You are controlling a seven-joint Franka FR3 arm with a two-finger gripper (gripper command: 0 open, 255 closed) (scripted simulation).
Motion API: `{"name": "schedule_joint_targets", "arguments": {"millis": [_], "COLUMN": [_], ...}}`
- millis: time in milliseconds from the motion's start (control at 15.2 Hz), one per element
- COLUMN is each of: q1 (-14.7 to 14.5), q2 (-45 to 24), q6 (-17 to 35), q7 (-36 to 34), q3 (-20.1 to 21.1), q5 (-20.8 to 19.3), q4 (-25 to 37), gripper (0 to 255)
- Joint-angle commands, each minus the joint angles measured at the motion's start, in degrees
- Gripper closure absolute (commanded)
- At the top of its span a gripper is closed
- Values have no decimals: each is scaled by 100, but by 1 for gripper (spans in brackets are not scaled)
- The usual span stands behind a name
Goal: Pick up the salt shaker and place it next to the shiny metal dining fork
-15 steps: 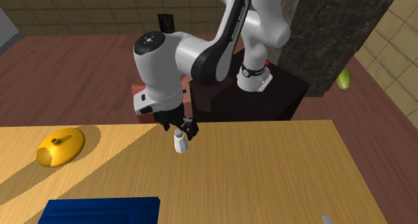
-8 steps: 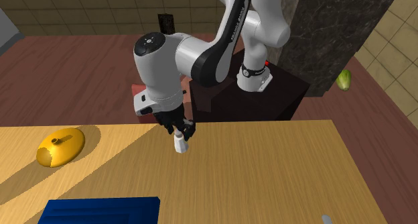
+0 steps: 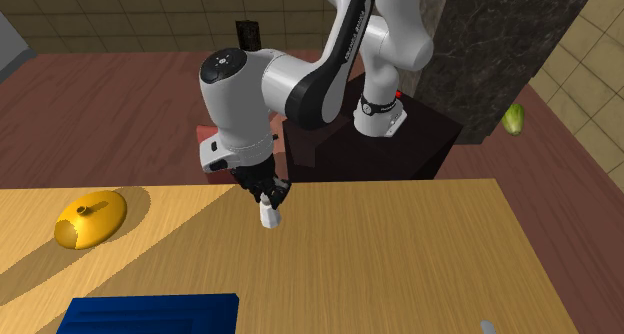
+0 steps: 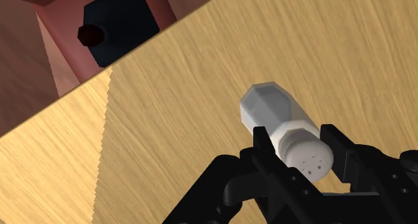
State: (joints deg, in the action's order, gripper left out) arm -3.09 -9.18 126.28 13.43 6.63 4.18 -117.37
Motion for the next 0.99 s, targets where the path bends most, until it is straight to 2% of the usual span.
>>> {"name": "schedule_joint_targets", "arguments": {"millis": [0, 924], "q1": [0, 16], "q2": [-3, 431], "q6": [2, -1002], "q7": [1, -43], "q3": [0, -3], "q5": [0, 13], "q4": [0, 573], "gripper": [255, 255]}}
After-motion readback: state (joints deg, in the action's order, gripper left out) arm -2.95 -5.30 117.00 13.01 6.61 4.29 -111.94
